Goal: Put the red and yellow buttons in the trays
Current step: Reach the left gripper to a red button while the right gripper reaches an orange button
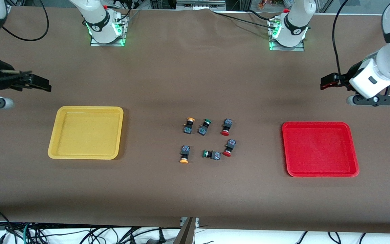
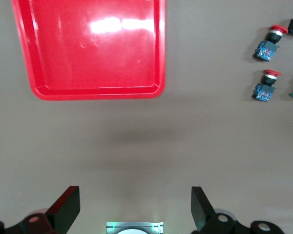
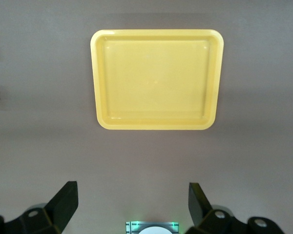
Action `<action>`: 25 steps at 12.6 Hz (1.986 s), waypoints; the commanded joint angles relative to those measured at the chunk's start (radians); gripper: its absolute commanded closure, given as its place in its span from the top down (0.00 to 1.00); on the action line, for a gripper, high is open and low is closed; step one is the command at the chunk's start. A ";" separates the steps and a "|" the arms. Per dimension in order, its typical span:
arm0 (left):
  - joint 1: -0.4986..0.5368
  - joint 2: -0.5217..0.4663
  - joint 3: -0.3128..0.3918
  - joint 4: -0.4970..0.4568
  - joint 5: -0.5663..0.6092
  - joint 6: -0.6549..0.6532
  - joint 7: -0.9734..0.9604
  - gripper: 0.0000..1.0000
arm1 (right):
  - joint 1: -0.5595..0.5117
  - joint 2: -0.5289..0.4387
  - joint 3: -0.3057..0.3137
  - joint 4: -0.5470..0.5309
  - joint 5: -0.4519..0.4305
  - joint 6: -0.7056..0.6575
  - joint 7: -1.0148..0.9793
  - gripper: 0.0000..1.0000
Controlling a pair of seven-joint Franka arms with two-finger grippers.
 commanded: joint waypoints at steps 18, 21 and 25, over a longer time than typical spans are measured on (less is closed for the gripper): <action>-0.345 0.533 -0.150 -0.133 0.007 0.894 -0.393 1.00 | 0.402 0.437 0.013 0.001 0.114 0.478 0.336 1.00; -0.343 0.572 -0.151 -0.135 0.098 0.957 -0.398 1.00 | 0.482 0.491 0.013 -0.006 0.114 0.552 0.463 1.00; -0.345 0.593 -0.151 -0.135 0.101 1.003 -0.398 1.00 | 0.525 0.563 0.013 -0.009 0.186 0.679 0.590 1.00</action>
